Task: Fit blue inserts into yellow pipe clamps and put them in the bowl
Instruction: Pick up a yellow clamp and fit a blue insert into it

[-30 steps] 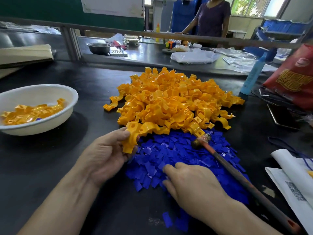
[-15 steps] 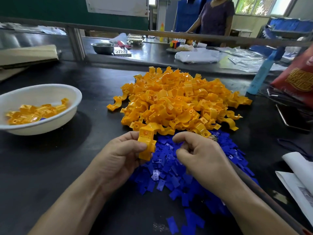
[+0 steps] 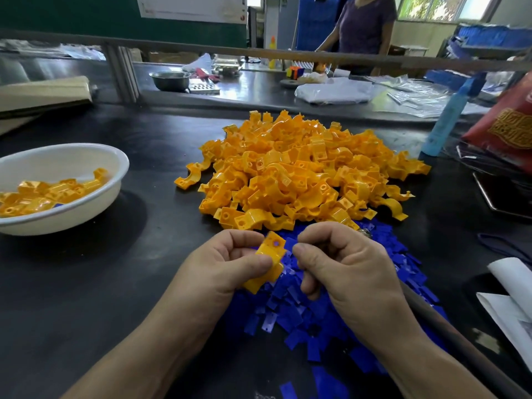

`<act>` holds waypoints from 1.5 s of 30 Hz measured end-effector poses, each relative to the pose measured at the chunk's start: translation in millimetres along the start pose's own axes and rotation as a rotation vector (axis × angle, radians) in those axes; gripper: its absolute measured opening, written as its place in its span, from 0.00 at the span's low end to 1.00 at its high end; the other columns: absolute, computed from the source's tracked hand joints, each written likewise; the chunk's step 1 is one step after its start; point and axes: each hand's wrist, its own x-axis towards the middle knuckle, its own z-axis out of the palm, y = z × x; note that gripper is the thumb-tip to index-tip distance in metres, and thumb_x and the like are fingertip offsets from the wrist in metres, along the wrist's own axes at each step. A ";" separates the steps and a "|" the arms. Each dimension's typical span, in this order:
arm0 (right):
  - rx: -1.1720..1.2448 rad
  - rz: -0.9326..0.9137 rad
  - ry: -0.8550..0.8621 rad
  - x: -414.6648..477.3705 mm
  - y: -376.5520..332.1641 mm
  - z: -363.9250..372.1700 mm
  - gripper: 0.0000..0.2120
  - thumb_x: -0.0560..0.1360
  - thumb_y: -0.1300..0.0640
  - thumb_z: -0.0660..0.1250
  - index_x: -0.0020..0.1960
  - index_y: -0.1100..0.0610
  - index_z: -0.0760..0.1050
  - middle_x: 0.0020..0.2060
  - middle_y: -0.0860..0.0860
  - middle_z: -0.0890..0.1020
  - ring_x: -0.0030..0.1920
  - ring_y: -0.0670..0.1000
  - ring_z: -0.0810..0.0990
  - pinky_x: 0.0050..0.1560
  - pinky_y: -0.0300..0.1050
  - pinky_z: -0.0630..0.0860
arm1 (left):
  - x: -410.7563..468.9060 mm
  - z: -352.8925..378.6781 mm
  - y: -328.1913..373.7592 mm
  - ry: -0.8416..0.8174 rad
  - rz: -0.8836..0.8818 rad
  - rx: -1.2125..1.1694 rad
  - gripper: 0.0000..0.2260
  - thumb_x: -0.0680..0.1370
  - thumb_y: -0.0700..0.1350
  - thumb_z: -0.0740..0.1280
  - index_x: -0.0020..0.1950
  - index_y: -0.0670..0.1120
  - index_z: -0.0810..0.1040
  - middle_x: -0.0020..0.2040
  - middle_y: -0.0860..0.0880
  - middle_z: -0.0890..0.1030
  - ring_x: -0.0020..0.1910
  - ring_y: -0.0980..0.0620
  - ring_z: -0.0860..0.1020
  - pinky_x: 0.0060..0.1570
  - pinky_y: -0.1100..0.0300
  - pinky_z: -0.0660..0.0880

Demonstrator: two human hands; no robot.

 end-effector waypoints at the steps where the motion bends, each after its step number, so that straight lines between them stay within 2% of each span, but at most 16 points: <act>1: -0.017 -0.012 -0.009 -1.0 -0.8 1.7 0.07 0.74 0.56 0.69 0.47 0.44 0.78 0.31 0.51 0.82 0.28 0.47 0.80 0.30 0.37 0.77 | -1.5 0.7 0.2 -0.021 0.008 0.005 0.20 0.63 0.46 0.79 0.54 0.51 0.82 0.43 0.45 0.85 0.41 0.49 0.84 0.37 0.64 0.78; 6: -0.196 -0.065 -0.016 -3.7 -3.1 7.3 0.09 0.75 0.56 0.68 0.49 0.41 0.77 0.36 0.44 0.82 0.31 0.44 0.81 0.31 0.36 0.78 | -8.3 6.9 -0.2 -0.132 -0.014 -0.025 0.26 0.67 0.42 0.77 0.64 0.50 0.77 0.42 0.46 0.84 0.42 0.48 0.83 0.38 0.60 0.79; 9: -0.290 -0.136 0.009 -6.0 -5.3 6.4 0.07 0.75 0.54 0.67 0.48 0.41 0.77 0.37 0.41 0.81 0.35 0.43 0.81 0.33 0.33 0.77 | -9.6 9.1 -0.8 -0.145 -0.017 -0.055 0.26 0.67 0.42 0.75 0.65 0.49 0.77 0.42 0.46 0.84 0.42 0.49 0.83 0.37 0.61 0.78; 12: -0.349 -0.177 0.036 -8.2 -4.4 7.7 0.05 0.75 0.53 0.67 0.48 0.43 0.78 0.39 0.41 0.80 0.38 0.45 0.81 0.34 0.35 0.78 | -8.2 8.4 -3.9 -0.107 0.024 -0.081 0.26 0.66 0.42 0.76 0.64 0.49 0.77 0.44 0.45 0.84 0.43 0.48 0.83 0.38 0.62 0.78; 15: -0.262 -0.114 0.048 -8.1 -2.9 8.3 0.04 0.75 0.54 0.67 0.47 0.44 0.77 0.37 0.45 0.81 0.33 0.45 0.80 0.30 0.35 0.77 | -9.3 9.7 -5.4 -0.089 0.094 -0.069 0.26 0.65 0.44 0.77 0.63 0.53 0.79 0.46 0.44 0.84 0.46 0.47 0.84 0.44 0.62 0.79; 17: -0.183 -0.028 0.051 -6.7 -1.6 7.7 0.05 0.75 0.53 0.67 0.48 0.43 0.76 0.38 0.47 0.81 0.29 0.45 0.79 0.28 0.35 0.76 | -11.6 12.4 -5.2 -0.093 0.135 -0.042 0.26 0.65 0.45 0.78 0.63 0.54 0.79 0.46 0.46 0.85 0.46 0.50 0.84 0.44 0.65 0.78; 19: -0.146 0.060 0.029 -5.0 0.4 6.1 0.06 0.75 0.50 0.67 0.52 0.43 0.75 0.39 0.47 0.81 0.31 0.46 0.80 0.30 0.36 0.77 | -12.8 13.6 -5.5 -0.084 0.165 -0.024 0.25 0.67 0.44 0.77 0.62 0.56 0.80 0.46 0.46 0.84 0.45 0.51 0.84 0.42 0.65 0.78; 23: 0.061 0.184 -0.079 -3.2 4.2 2.8 0.08 0.72 0.45 0.66 0.51 0.42 0.79 0.43 0.47 0.84 0.41 0.48 0.83 0.37 0.39 0.80 | -13.0 12.7 -6.1 -0.100 0.191 0.011 0.24 0.67 0.45 0.77 0.60 0.59 0.80 0.45 0.48 0.84 0.45 0.52 0.84 0.42 0.65 0.79; 27: 0.139 0.139 -0.070 -2.9 4.5 -1.2 0.11 0.69 0.47 0.68 0.50 0.44 0.81 0.44 0.49 0.85 0.44 0.49 0.84 0.40 0.39 0.80 | -10.6 10.8 -7.2 -0.124 0.153 0.043 0.19 0.67 0.50 0.75 0.57 0.62 0.81 0.46 0.46 0.85 0.47 0.48 0.85 0.43 0.60 0.80; 29: 0.094 0.104 -0.084 -3.7 4.1 -0.7 0.10 0.69 0.47 0.68 0.50 0.43 0.81 0.44 0.48 0.84 0.45 0.49 0.84 0.41 0.40 0.81 | -8.4 9.0 -6.9 -0.129 0.112 0.069 0.14 0.71 0.54 0.73 0.56 0.61 0.82 0.48 0.47 0.86 0.49 0.48 0.85 0.45 0.56 0.79; 31: -0.003 0.056 -0.098 -5.4 3.6 1.0 0.08 0.72 0.49 0.69 0.50 0.41 0.80 0.46 0.45 0.83 0.47 0.47 0.83 0.43 0.41 0.81 | -6.9 8.7 -5.6 -0.148 0.065 0.076 0.11 0.73 0.56 0.71 0.53 0.58 0.83 0.48 0.47 0.86 0.47 0.50 0.85 0.42 0.59 0.79; 33: -0.089 0.011 -0.109 -7.3 2.9 2.4 0.08 0.74 0.52 0.69 0.50 0.40 0.80 0.46 0.42 0.83 0.48 0.46 0.82 0.44 0.41 0.81 | -6.5 8.6 -5.1 -0.155 0.042 0.094 0.12 0.71 0.56 0.68 0.50 0.55 0.84 0.45 0.46 0.86 0.42 0.52 0.84 0.39 0.62 0.79; 36: -0.095 -0.005 -0.123 -9.0 1.9 3.4 0.06 0.74 0.53 0.69 0.49 0.42 0.80 0.44 0.44 0.83 0.45 0.47 0.83 0.42 0.41 0.81 | -6.6 7.9 -5.7 -0.166 0.061 0.104 0.10 0.74 0.55 0.69 0.49 0.51 0.84 0.44 0.44 0.85 0.41 0.50 0.84 0.39 0.61 0.78; 38: -0.078 -0.008 -0.130 -9.5 1.2 3.5 0.05 0.74 0.52 0.69 0.48 0.44 0.80 0.43 0.46 0.83 0.44 0.48 0.83 0.42 0.44 0.82 | -7.2 6.1 -6.4 -0.160 0.090 0.127 0.10 0.75 0.56 0.70 0.49 0.51 0.84 0.44 0.44 0.85 0.43 0.48 0.84 0.40 0.59 0.78; 40: -0.062 -0.012 -0.135 -9.8 1.4 3.2 0.05 0.73 0.51 0.69 0.48 0.44 0.80 0.42 0.47 0.83 0.43 0.49 0.83 0.41 0.44 0.82 | -7.4 4.7 -7.2 -0.152 0.108 0.146 0.10 0.73 0.56 0.69 0.48 0.52 0.83 0.44 0.43 0.85 0.43 0.47 0.84 0.41 0.57 0.78; 45: -0.078 0.009 -0.138 -8.5 2.3 5.1 0.09 0.72 0.48 0.67 0.51 0.40 0.78 0.45 0.43 0.82 0.45 0.46 0.82 0.42 0.39 0.81 | -9.2 8.3 -0.5 -0.088 0.107 0.210 0.12 0.72 0.61 0.69 0.46 0.55 0.83 0.43 0.46 0.85 0.43 0.47 0.84 0.40 0.57 0.79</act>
